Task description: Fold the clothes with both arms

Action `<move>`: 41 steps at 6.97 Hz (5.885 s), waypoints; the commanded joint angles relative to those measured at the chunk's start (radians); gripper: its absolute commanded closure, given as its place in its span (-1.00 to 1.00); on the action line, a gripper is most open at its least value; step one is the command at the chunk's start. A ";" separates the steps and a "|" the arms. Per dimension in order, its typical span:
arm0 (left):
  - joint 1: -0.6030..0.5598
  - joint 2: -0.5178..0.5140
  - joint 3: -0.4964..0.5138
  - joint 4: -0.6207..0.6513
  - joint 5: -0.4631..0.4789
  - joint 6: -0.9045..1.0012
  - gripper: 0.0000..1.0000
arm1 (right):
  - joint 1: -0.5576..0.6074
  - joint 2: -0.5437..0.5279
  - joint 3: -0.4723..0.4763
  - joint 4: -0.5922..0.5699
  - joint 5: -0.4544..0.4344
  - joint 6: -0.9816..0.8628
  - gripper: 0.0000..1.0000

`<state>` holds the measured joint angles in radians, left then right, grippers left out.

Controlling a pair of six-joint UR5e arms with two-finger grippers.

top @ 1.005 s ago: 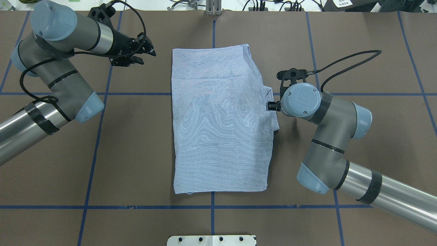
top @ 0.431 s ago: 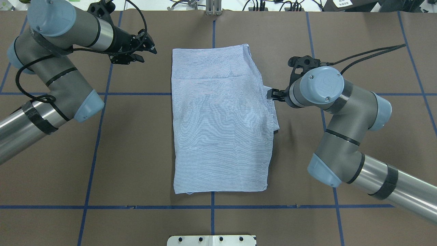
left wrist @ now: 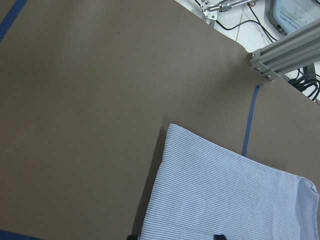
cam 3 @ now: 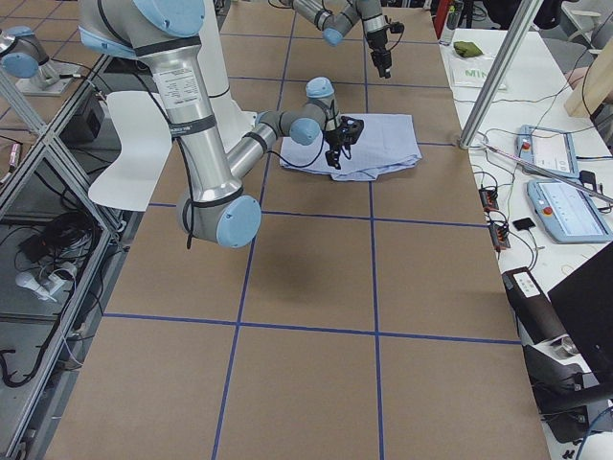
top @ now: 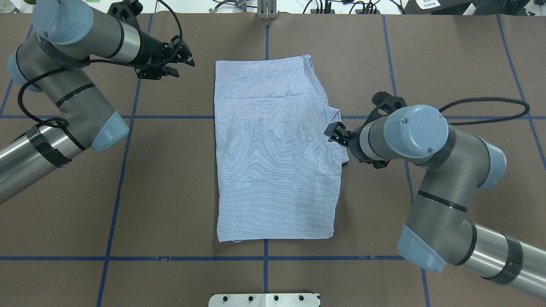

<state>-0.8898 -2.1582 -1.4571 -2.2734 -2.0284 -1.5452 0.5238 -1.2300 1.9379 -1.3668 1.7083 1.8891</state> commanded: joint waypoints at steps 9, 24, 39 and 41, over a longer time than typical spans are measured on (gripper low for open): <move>0.000 0.001 -0.020 0.002 0.004 -0.009 -0.18 | -0.327 -0.023 0.006 -0.087 -0.177 0.501 -0.92; 0.440 0.348 -0.495 0.049 0.328 -0.418 -0.19 | -0.324 -0.031 0.082 -0.107 -0.148 0.524 1.00; 0.747 0.340 -0.468 0.057 0.554 -0.530 1.00 | -0.341 -0.031 0.085 -0.123 -0.153 0.525 1.00; 0.747 0.373 -0.547 0.089 0.554 -0.558 1.00 | -0.355 -0.049 0.127 -0.124 -0.154 0.527 1.00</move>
<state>-0.1433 -1.8042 -1.9534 -2.2086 -1.4748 -2.0814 0.1793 -1.2658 2.0372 -1.4899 1.5545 2.4148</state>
